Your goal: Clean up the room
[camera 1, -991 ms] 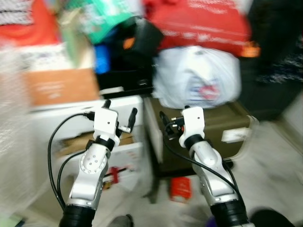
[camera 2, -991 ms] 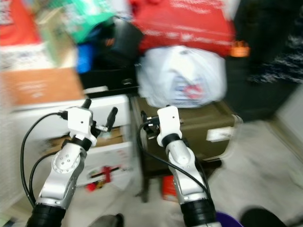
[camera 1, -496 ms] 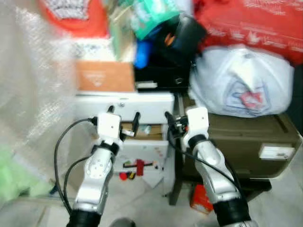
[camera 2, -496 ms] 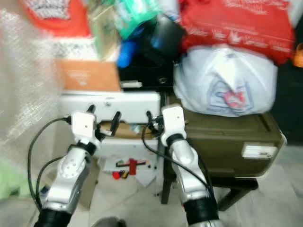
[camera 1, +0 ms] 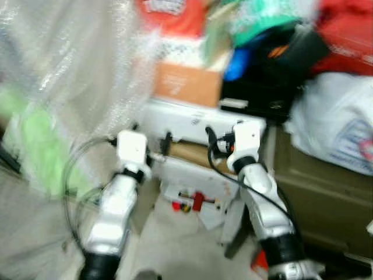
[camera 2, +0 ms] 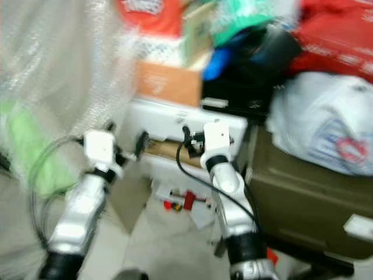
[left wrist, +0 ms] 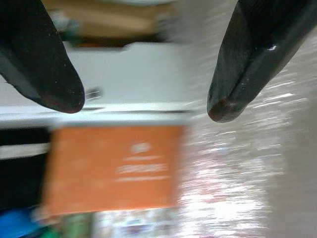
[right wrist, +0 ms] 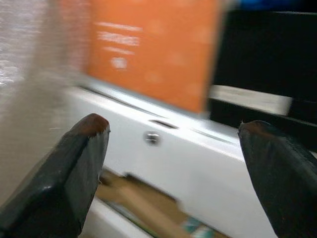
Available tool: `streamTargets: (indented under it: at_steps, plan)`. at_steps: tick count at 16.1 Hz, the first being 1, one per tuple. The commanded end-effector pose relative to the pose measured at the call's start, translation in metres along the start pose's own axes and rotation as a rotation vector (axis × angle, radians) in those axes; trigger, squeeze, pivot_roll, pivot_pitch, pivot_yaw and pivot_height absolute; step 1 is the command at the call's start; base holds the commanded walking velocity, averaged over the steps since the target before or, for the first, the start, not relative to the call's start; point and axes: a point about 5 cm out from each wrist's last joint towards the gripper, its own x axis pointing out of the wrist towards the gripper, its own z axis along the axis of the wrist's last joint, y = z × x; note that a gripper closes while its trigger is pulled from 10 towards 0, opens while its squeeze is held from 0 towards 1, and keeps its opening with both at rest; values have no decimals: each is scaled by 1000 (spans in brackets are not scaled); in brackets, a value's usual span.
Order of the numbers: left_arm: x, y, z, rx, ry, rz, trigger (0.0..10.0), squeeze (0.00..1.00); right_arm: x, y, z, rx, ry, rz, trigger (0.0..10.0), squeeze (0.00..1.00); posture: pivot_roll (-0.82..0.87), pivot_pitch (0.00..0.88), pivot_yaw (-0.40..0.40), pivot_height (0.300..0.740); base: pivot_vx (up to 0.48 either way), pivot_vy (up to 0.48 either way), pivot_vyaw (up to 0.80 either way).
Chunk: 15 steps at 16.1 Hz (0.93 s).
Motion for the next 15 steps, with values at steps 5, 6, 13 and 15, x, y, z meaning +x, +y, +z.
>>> streamTargets:
  at_steps: [5, 6, 13, 15]
  plan:
    - [-48, 32, -12, 77, 94, 118, 10000, 0, -50, -38, -8, -43, 47, -106, 10000, 0, -24, 0, -4, 740, 0, 0, 800]
    - [-57, 35, -14, 89, 115, 131, 10000, 0, -65, -44, -13, -53, 73, -117, 10000, 0, -26, 0, 0, 740, 0, 0, 800]
    - [-49, 27, -9, 86, 109, 125, 10000, 0, -61, -37, -11, -30, 82, -117, 10000, 0, -19, 0, -3, 740, 0, 0, 800]
    - [-49, 25, -8, 84, 107, 124, 10000, 0, -60, -36, -11, -27, 83, -113, 10000, 0, -18, 0, -6, 740, 0, 0, 800]
